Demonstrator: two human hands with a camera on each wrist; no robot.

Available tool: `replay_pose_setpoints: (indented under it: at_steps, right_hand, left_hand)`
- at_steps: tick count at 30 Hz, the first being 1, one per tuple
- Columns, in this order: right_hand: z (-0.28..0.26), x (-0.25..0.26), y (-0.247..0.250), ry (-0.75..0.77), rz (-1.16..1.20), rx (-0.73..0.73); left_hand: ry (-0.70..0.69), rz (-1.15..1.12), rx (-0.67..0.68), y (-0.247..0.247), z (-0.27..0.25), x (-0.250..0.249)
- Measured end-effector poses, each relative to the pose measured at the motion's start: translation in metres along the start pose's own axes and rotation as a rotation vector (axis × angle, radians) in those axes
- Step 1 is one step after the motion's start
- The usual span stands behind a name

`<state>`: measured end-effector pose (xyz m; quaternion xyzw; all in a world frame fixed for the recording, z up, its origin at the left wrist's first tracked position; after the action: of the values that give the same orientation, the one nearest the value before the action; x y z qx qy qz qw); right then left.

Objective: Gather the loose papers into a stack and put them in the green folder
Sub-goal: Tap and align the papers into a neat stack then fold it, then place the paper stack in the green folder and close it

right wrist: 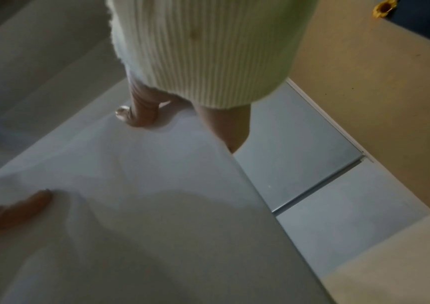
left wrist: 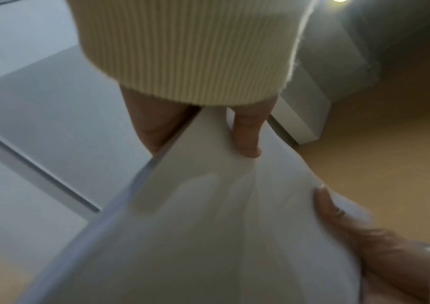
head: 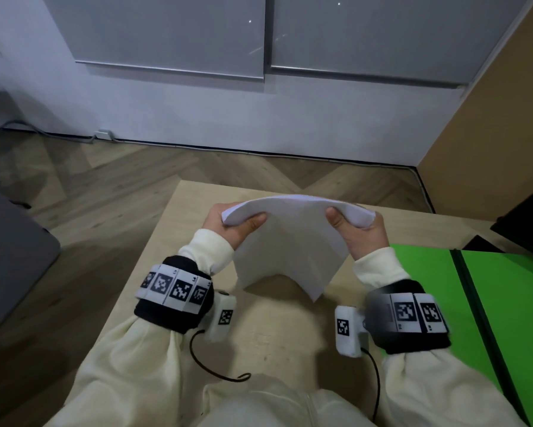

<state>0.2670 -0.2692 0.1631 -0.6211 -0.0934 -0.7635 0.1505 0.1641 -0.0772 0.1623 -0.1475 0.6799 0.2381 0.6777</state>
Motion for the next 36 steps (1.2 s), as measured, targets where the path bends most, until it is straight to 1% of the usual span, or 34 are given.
replay_pose_setpoints:
  at_steps: [2,4,6,8,10,13,15,17,20,22,24,25,26,28,30,32,34,36]
  right_hand:
    - [0.002,0.005,-0.002,0.03,-0.022,0.028]
    - [0.003,0.008,-0.002,0.042,-0.043,0.021]
    - [-0.001,0.003,-0.003,0.019,-0.053,0.039]
    - [-0.004,-0.01,-0.002,-0.058,-0.068,0.011]
    - [-0.006,-0.031,0.003,-0.178,-0.098,-0.067]
    - [-0.014,-0.066,0.009,-0.371,-0.253,-0.129]
    - [-0.02,-0.078,0.013,-0.416,-0.27,-0.157]
    - [-0.025,-0.078,0.022,-0.416,-0.258,-0.204]
    - [-0.025,-0.061,0.04,-0.33,-0.224,-0.221]
    - [-0.027,-0.053,0.053,-0.32,-0.146,-0.176]
    - [-0.036,-0.057,0.063,-0.394,-0.052,-0.123]
    - [-0.042,-0.066,0.069,-0.456,-0.045,-0.107]
    - [-0.049,-0.07,0.075,-0.482,-0.096,-0.1]
    - [-0.06,-0.081,0.09,-0.495,-0.246,-0.152]
    - [-0.069,-0.093,0.114,-0.528,-0.299,-0.221]
    - [-0.074,-0.105,0.138,-0.577,-0.337,-0.252]
    - [-0.08,-0.119,0.168,-0.661,-0.387,-0.276]
    - [-0.084,-0.126,0.2,-0.723,-0.452,-0.282]
  left_hand:
    - [-0.017,0.013,-0.006,0.003,0.006,-0.004]
    - [-0.014,0.011,-0.012,0.006,0.008,-0.005]
    - [-0.003,0.028,-0.007,0.007,0.007,0.0]
    - [0.056,0.049,-0.023,0.007,0.003,0.014]
    - [0.135,0.086,-0.06,0.005,0.002,0.039]
    - [0.239,0.119,-0.074,-0.003,-0.001,0.075]
    - [0.288,0.113,-0.116,-0.005,-0.003,0.085]
    - [0.297,0.146,-0.119,-0.008,0.0,0.083]
    - [0.253,0.147,-0.067,-0.016,0.005,0.063]
    - [0.247,0.106,-0.026,-0.025,0.008,0.05]
    - [0.273,0.041,0.012,-0.035,0.008,0.041]
    - [0.292,0.003,0.033,-0.04,0.009,0.039]
    - [0.309,-0.029,0.047,-0.046,0.009,0.039]
    - [0.34,-0.044,0.047,-0.058,0.008,0.042]
    - [0.376,-0.038,0.047,-0.077,0.005,0.051]
    - [0.414,-0.005,0.062,-0.096,0.001,0.071]
    - [0.482,0.031,0.084,-0.117,-0.004,0.094]
    - [0.591,0.006,0.078,-0.138,-0.012,0.114]
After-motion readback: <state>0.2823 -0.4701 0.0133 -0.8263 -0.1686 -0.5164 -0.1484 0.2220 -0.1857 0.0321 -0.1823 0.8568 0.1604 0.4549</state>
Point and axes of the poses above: each hand's wrist, its own z-axis towards the middle knuckle, its own y-axis out of the back of the hand, x = y × z, the point moved 6 cm from there along z, towards the middle knuckle, and after that the axes turned 4 degrees about -x, right-handed, at the moved point
